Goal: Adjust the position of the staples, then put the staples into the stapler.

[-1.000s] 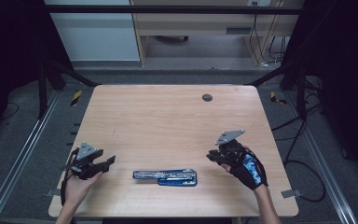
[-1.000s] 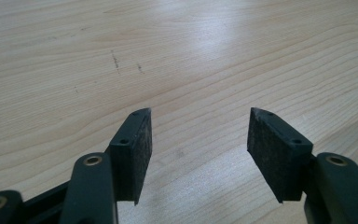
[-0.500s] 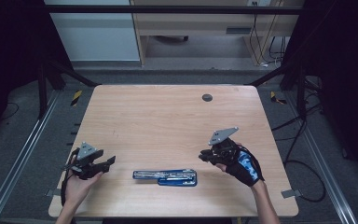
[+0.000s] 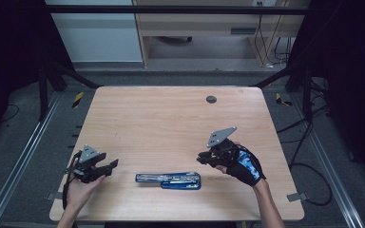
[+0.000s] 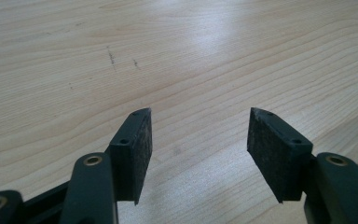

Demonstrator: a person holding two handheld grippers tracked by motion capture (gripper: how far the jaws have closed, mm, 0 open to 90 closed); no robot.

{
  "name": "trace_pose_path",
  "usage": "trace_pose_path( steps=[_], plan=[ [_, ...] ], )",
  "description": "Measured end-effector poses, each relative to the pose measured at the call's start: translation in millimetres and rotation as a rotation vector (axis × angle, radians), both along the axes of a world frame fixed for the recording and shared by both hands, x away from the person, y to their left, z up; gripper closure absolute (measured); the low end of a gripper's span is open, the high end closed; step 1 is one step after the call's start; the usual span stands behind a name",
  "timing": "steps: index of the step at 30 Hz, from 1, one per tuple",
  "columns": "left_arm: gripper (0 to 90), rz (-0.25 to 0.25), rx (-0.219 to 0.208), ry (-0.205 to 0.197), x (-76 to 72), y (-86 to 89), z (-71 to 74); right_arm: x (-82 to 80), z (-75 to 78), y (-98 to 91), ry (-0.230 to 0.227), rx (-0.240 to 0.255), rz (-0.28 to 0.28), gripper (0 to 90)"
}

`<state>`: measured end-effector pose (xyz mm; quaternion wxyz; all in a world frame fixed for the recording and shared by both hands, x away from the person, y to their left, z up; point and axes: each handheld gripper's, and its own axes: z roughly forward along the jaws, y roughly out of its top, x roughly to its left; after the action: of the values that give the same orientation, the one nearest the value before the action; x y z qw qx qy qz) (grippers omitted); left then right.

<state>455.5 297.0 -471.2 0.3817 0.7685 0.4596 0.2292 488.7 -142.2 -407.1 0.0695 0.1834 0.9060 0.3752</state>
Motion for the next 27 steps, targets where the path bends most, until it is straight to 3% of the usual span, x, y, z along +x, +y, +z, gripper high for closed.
trace_pose_path(
  steps=[10,15,19,23,27],
  plan=[
    [40.5,-0.004,0.001,0.002,0.0,0.0,-1.2,-0.1,5.3,4.6,-0.007,-0.004,0.048,78.1],
    [40.5,-0.009,0.005,0.007,1.1,0.0,-1.7,-0.6,5.8,8.4,0.004,-0.035,0.086,78.1],
    [40.5,-0.005,-0.001,0.003,0.5,0.2,-1.6,1.7,7.7,9.1,0.013,-0.020,0.116,78.1],
    [40.5,-0.006,0.001,0.006,0.8,0.4,-1.8,1.7,8.9,11.7,0.020,-0.056,0.123,78.1],
    [40.5,-0.008,0.002,0.009,1.4,0.3,-2.4,2.2,10.6,13.5,0.019,-0.058,0.147,78.1]
  ],
)
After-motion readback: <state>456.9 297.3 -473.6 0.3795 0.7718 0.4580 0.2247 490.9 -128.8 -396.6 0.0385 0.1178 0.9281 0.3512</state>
